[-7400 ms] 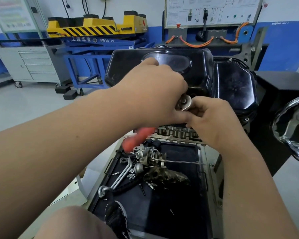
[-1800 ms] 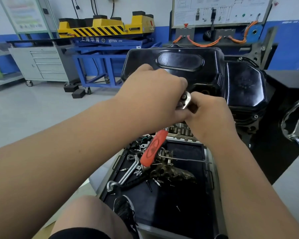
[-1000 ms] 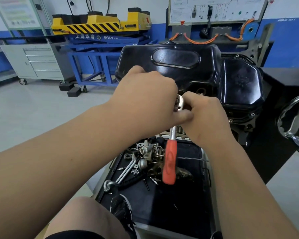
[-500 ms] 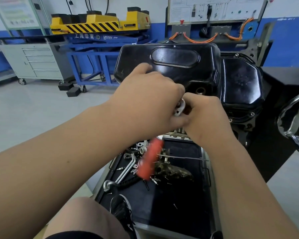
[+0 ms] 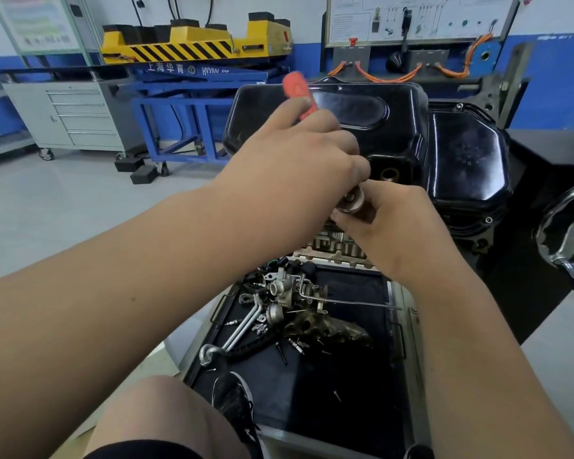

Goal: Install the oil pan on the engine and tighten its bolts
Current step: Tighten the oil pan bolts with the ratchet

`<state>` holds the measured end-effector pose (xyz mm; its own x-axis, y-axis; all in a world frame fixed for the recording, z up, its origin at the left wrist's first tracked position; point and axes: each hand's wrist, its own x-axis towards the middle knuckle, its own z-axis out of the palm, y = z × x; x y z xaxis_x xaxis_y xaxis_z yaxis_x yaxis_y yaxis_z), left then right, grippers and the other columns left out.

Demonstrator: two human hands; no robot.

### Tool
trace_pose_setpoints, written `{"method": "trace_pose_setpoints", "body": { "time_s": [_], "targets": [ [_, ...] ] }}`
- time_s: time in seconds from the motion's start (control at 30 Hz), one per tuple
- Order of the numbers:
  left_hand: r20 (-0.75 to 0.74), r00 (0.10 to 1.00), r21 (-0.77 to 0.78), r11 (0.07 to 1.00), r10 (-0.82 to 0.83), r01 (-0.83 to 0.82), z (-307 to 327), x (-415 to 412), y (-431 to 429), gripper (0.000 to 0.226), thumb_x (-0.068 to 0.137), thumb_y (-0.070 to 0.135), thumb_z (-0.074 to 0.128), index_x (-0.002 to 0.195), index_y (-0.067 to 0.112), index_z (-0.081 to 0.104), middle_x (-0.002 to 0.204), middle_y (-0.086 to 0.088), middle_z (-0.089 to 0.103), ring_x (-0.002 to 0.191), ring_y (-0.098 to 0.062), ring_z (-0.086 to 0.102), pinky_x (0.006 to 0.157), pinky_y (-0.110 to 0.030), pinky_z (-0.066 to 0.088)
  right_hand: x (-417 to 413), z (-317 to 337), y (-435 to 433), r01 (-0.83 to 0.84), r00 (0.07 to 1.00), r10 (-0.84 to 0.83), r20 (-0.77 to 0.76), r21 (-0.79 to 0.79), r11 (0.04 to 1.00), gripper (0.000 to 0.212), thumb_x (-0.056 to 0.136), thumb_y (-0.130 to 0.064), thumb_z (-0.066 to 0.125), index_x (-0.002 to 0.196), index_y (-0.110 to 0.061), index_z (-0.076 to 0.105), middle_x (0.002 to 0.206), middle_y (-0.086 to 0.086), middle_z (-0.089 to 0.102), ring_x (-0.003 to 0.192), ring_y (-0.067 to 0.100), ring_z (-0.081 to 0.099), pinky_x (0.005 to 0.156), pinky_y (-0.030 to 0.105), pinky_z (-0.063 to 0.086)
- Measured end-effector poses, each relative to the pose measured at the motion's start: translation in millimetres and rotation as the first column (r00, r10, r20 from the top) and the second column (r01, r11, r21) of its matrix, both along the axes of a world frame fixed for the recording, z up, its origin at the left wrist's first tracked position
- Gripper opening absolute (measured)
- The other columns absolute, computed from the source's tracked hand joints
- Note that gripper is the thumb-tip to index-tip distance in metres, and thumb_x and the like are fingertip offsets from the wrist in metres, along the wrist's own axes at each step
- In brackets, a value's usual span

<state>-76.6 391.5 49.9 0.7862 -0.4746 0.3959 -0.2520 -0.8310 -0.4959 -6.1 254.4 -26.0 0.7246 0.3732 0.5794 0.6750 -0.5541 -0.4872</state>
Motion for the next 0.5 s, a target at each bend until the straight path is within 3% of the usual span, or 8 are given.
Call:
{"method": "trace_pose_setpoints", "body": {
  "time_s": [0.1, 0.17, 0.23, 0.3, 0.37, 0.43, 0.5],
  "targets": [
    [-0.052, 0.997, -0.052, 0.997, 0.051, -0.054, -0.8, -1.5, -3.2, 0.04, 0.086, 0.053, 0.044, 0.113, 0.028, 0.06, 0.107, 0.008, 0.062, 0.108, -0.021, 0.054, 0.112, -0.04, 0.016, -0.3, 0.2, -0.8, 0.048, 0.998, -0.049, 0.038, 0.021, 0.999, 0.026, 0.077, -0.034, 0.059, 0.059, -0.034, 0.041, 0.058, -0.011, 0.05, 0.056, 0.013, 0.045, 0.053, 0.03, 0.038],
    [-0.06, 0.992, -0.097, 0.989, 0.108, -0.113, -2.3, -2.2, -4.6, 0.045, 0.083, 0.062, 0.038, 0.093, 0.025, 0.06, 0.087, 0.006, 0.062, 0.087, -0.019, 0.059, 0.105, -0.04, 0.026, -1.5, 0.5, 0.3, 0.099, 0.994, -0.1, 0.038, 0.021, 0.995, 0.027, 0.073, -0.036, 0.053, 0.055, -0.035, 0.033, 0.056, -0.01, 0.045, 0.053, 0.013, 0.039, 0.05, 0.028, 0.031],
    [-0.022, 0.99, -0.133, 0.981, 0.141, -0.143, -4.5, -1.9, -5.9, 0.049, 0.084, 0.066, 0.041, 0.066, 0.021, 0.051, 0.059, 0.007, 0.049, 0.056, -0.011, 0.045, 0.091, -0.038, 0.035, -2.7, -0.2, 2.4, 0.109, 0.993, -0.109, 0.044, 0.005, 0.994, 0.025, 0.069, -0.034, 0.05, 0.053, -0.035, 0.031, 0.053, -0.011, 0.04, 0.05, 0.008, 0.034, 0.048, 0.026, 0.024],
    [-0.024, 0.989, -0.167, 0.975, 0.145, -0.147, -5.8, -2.0, -7.5, 0.053, 0.085, 0.065, 0.044, 0.056, 0.02, 0.042, 0.049, 0.007, 0.036, 0.047, -0.008, 0.03, 0.08, -0.035, 0.034, -3.3, -1.6, 4.1, 0.113, 0.992, -0.112, 0.056, -0.014, 0.994, 0.032, 0.068, -0.023, 0.056, 0.052, -0.034, 0.031, 0.051, -0.012, 0.037, 0.049, 0.006, 0.031, 0.046, 0.025, 0.02],
    [-0.062, 0.992, -0.144, 0.982, 0.112, -0.12, -2.1, -3.5, -8.2, 0.04, 0.088, 0.055, 0.048, 0.064, 0.022, 0.045, 0.059, 0.007, 0.045, 0.057, -0.013, 0.043, 0.084, -0.035, 0.035, -2.2, -2.3, 4.9, 0.13, 0.99, -0.13, 0.05, -0.001, 0.992, 0.031, 0.07, -0.026, 0.062, 0.055, -0.033, 0.036, 0.053, -0.011, 0.043, 0.05, 0.01, 0.038, 0.047, 0.026, 0.026],
    [-0.062, 0.998, -0.089, 0.995, 0.028, -0.034, 1.1, -1.5, -4.6, 0.007, 0.088, 0.035, 0.055, 0.091, 0.029, 0.058, 0.088, 0.009, 0.06, 0.09, -0.019, 0.054, 0.096, -0.037, 0.034, -1.9, -1.3, 6.6, 0.108, 0.994, -0.108, 0.027, 0.015, 0.994, 0.018, 0.074, -0.039, 0.06, 0.064, -0.034, 0.045, 0.061, -0.011, 0.053, 0.06, 0.017, 0.051, 0.054, 0.031, 0.042],
    [-0.024, 1.0, 0.004, 1.0, -0.002, 0.002, 0.6, 0.3, -1.7, 0.032, 0.087, 0.021, 0.055, 0.116, 0.034, 0.057, 0.114, 0.012, 0.059, 0.115, -0.019, 0.047, 0.106, -0.04, 0.028, -2.4, -0.8, 7.9, 0.086, 0.996, -0.087, 0.022, 0.008, 0.996, 0.016, 0.076, -0.044, 0.055, 0.068, -0.036, 0.045, 0.062, -0.012, 0.054, 0.064, 0.018, 0.055, 0.058, 0.033, 0.046]
  ]
}}
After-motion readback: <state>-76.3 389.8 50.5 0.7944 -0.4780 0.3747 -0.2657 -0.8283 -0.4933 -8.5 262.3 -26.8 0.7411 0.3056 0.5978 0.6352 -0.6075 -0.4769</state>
